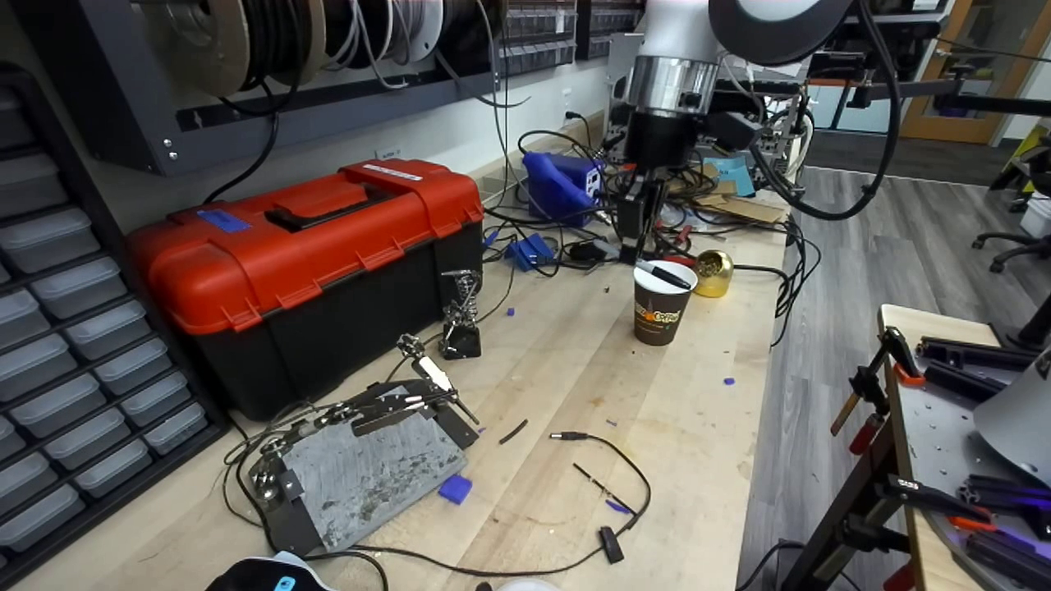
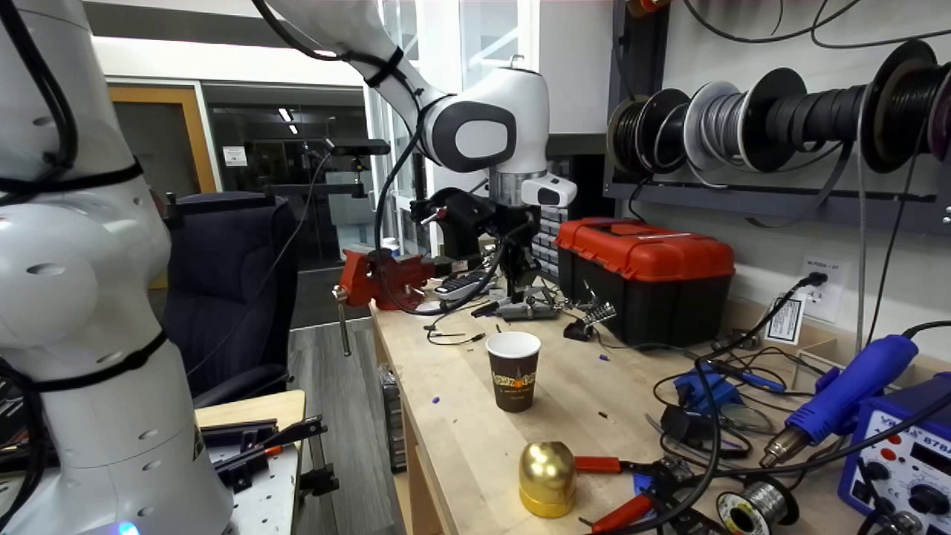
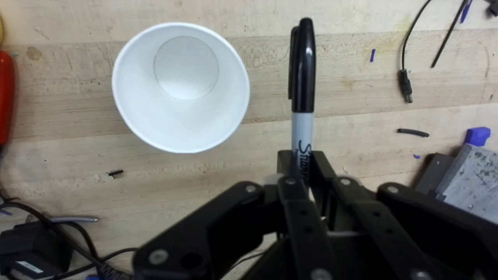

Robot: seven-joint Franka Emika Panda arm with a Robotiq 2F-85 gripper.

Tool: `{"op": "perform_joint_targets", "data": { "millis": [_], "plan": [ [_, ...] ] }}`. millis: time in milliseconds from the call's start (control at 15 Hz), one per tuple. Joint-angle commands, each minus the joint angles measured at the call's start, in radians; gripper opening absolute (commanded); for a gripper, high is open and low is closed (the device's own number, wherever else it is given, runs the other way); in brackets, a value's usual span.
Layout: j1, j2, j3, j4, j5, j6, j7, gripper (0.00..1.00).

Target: Put the pen in the cup

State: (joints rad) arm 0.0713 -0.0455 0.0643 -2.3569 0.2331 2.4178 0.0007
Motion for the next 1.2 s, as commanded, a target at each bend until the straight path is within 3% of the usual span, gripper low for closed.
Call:
{"op": "perform_joint_targets", "data": {
  "millis": [0,400,1133],
  "plan": [
    [-0.007,-0.083,-0.013,-0.091,0.045,0.115,-0.007,0.01],
    [-0.015,-0.078,-0.025,-0.149,-0.001,0.349,0.023,0.01],
    [-0.044,-0.052,-0.048,-0.294,-0.033,0.675,0.07,0.01]
  ]
}}
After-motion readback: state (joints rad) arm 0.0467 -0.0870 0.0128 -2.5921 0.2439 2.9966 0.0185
